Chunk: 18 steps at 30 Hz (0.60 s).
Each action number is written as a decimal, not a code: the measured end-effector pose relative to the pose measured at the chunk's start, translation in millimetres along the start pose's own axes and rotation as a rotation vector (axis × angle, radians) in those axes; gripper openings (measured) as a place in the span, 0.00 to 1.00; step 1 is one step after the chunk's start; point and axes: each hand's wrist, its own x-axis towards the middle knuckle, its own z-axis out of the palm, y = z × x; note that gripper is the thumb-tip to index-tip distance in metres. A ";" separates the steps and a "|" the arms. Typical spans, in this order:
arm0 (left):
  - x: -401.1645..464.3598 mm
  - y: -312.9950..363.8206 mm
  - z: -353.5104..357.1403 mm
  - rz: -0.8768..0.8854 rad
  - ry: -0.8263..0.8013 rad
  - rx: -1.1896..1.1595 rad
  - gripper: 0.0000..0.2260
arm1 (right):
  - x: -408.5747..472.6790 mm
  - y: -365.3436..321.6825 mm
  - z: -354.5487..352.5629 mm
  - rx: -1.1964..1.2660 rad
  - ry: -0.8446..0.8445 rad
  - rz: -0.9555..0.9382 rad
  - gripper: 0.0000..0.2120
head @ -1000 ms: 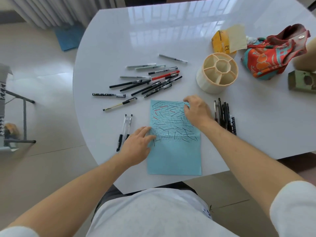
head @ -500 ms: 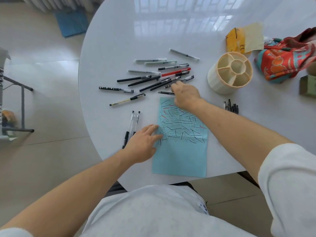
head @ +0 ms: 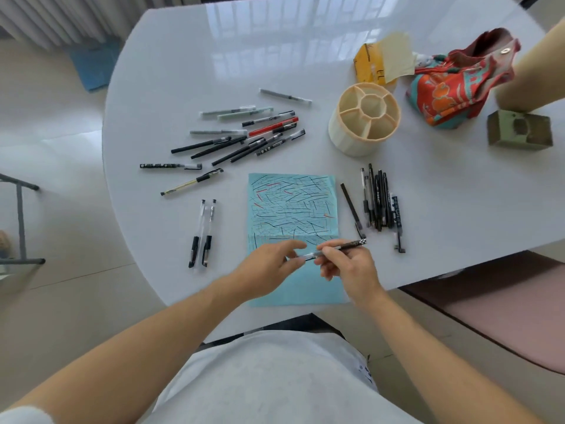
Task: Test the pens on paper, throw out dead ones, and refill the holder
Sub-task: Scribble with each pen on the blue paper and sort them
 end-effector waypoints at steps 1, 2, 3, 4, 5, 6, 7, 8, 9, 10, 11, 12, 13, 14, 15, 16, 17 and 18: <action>1.7 5.5 4.0 0.010 -0.041 -0.005 0.11 | -6.1 5.5 0.4 0.017 -0.007 0.005 0.06; 2.3 9.3 7.2 0.023 -0.063 0.008 0.09 | -10.1 9.9 0.1 0.029 -0.003 0.008 0.07; 2.3 11.6 10.0 0.032 -0.065 0.032 0.08 | -12.9 12.9 -0.7 0.038 0.006 0.008 0.07; 1.7 12.9 12.1 0.038 -0.053 0.062 0.08 | -14.8 15.4 -1.6 0.047 0.017 0.005 0.07; 1.3 14.6 13.6 0.049 -0.032 0.094 0.07 | -16.3 17.2 -1.4 0.055 0.028 -0.002 0.08; 1.2 15.7 14.8 0.067 -0.004 0.129 0.07 | -17.0 18.3 -0.3 0.062 0.039 -0.008 0.08; 1.1 16.1 16.3 0.084 0.026 0.169 0.07 | -17.0 18.7 0.1 0.071 0.058 -0.013 0.09; 0.9 15.1 17.7 0.091 0.060 0.216 0.07 | -15.6 19.8 -1.8 0.093 0.106 -0.007 0.10; 0.4 11.2 17.9 0.083 0.097 0.260 0.07 | -11.9 20.0 -7.6 0.143 0.185 0.012 0.11; -1.3 3.4 16.2 0.061 0.138 0.294 0.08 | -6.9 19.6 -18.5 0.199 0.280 0.030 0.12; -5.1 -7.0 13.2 0.033 0.181 0.315 0.08 | -1.4 18.5 -32.9 0.224 0.361 0.039 0.13; -10.6 -18.2 9.5 0.007 0.223 0.332 0.08 | 3.3 17.6 -48.0 0.198 0.406 0.033 0.13; -16.1 -28.4 5.8 -0.007 0.255 0.351 0.08 | 6.7 16.9 -59.8 0.129 0.417 0.023 0.12; -20.8 -36.8 2.9 -0.007 0.276 0.371 0.08 | 9.0 17.2 -66.6 0.055 0.399 0.010 0.11; -23.7 -42.5 1.6 0.008 0.283 0.387 0.07 | 10.3 18.3 -66.0 0.000 0.358 -0.001 0.10; -25.1 -45.7 2.1 0.033 0.282 0.399 0.07 | 10.9 20.3 -59.7 -0.022 0.300 -0.018 0.09; -25.4 -47.1 4.2 0.061 0.281 0.410 0.07 | 10.8 22.9 -49.5 -0.034 0.242 -0.039 0.09; -24.9 -47.6 6.4 0.087 0.280 0.424 0.06 | 10.8 25.3 -36.9 -0.043 0.194 -0.062 0.09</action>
